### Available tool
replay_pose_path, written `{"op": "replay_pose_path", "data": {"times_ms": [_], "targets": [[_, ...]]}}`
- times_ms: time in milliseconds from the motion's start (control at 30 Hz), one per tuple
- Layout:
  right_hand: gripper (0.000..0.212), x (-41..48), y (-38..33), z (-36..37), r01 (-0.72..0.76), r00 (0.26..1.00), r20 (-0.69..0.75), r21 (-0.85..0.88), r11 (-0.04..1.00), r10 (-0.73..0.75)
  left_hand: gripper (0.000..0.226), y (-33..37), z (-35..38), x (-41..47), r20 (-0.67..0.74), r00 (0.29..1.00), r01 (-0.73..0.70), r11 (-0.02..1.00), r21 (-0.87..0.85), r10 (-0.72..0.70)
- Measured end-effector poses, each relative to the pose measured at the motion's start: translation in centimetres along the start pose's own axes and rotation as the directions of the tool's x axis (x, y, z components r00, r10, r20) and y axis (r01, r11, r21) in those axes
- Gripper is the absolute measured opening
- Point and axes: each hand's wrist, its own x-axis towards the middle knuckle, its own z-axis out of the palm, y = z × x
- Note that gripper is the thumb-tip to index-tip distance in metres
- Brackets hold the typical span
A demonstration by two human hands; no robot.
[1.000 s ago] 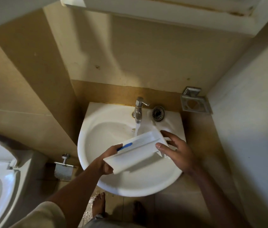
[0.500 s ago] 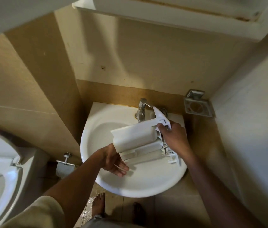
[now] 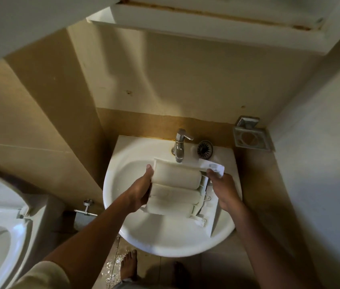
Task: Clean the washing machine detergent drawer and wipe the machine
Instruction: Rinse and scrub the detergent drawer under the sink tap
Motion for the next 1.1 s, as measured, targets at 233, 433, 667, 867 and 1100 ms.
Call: {"op": "replay_pose_path", "data": {"times_ms": [233, 433, 667, 867, 1100], "targets": [[0.041, 1.6, 0.9, 2.0, -0.163, 0.986, 0.026, 0.034, 0.986, 0.163, 0.083, 0.5, -2.1, -0.4, 0.115, 0.989, -0.107, 0.99, 0.091, 0.096], [0.043, 1.6, -0.5, 1.2, -0.104, 0.984, 0.136, -0.067, 0.992, 0.112, 0.069, 0.0, -1.8, -1.5, 0.055, 0.986, -0.151, 0.985, -0.087, 0.156], [0.044, 1.4, 0.1, 0.5, -0.166, 0.96, 0.221, -0.053, 0.985, 0.174, 0.066, -0.2, -0.5, -1.0, 0.01, 0.994, -0.111, 0.991, -0.073, 0.112], [0.017, 1.5, -0.3, -1.0, -0.131, 0.989, 0.073, -0.004, 0.991, 0.131, 0.073, 0.1, 1.2, 1.5, 0.089, 0.996, -0.009, 0.991, -0.134, 0.021], [0.012, 2.9, -0.2, -3.0, -0.136, 0.988, -0.075, 0.004, 0.991, 0.136, 0.087, 0.1, 3.7, 6.9, -0.154, 0.987, -0.023, 0.985, 0.173, 0.05]]}}
